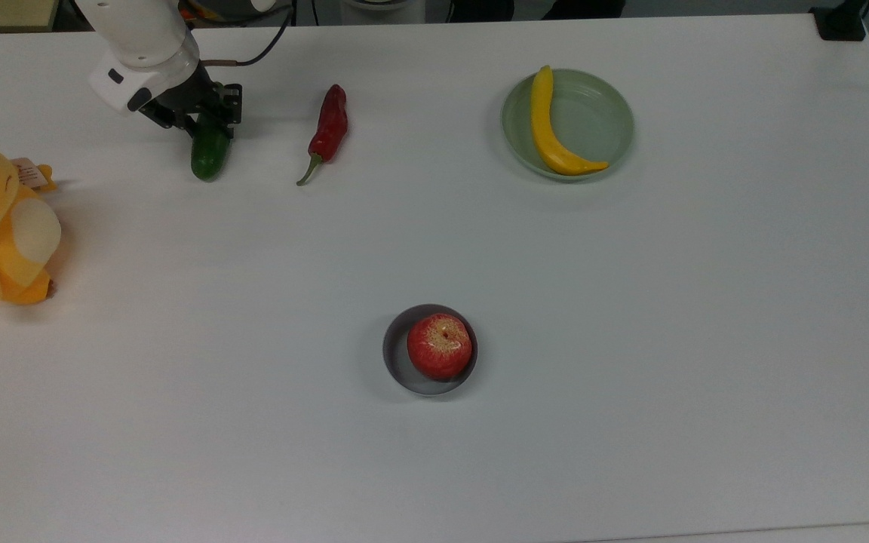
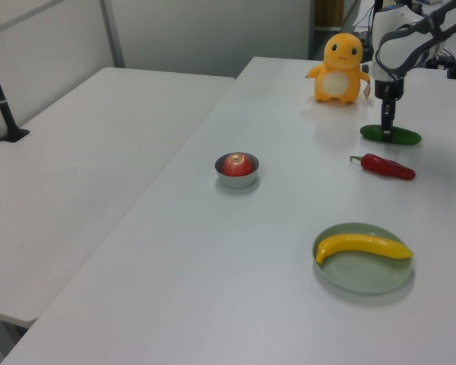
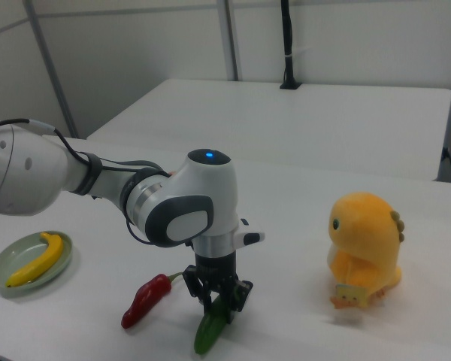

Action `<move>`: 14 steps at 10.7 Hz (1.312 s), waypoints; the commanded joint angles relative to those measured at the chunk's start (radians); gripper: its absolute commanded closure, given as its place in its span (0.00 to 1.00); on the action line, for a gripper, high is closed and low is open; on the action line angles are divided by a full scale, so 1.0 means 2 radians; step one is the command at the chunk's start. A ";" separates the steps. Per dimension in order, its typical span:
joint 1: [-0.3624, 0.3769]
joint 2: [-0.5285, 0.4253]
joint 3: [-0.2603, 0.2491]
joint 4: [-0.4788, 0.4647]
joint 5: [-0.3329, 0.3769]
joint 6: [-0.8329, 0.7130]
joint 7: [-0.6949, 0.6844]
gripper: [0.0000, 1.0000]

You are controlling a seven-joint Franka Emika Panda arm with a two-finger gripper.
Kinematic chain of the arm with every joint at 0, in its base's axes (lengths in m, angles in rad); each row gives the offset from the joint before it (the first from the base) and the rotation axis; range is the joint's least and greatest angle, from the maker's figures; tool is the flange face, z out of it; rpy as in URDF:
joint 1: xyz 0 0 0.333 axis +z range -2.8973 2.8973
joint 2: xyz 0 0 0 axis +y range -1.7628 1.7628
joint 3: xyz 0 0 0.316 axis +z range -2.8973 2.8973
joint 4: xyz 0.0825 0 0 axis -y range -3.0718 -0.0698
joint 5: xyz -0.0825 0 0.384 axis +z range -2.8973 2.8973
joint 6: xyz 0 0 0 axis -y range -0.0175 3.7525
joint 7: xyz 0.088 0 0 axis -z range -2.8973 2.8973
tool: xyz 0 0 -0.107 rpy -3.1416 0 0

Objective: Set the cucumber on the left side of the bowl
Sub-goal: 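Lift the cucumber and carry it toward the metal bowl with the apple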

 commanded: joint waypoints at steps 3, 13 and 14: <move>0.005 -0.020 -0.001 0.029 0.014 -0.037 -0.006 0.88; 0.063 0.003 0.093 0.210 0.112 -0.037 0.032 0.87; 0.070 0.014 0.107 0.210 0.112 0.000 0.041 0.87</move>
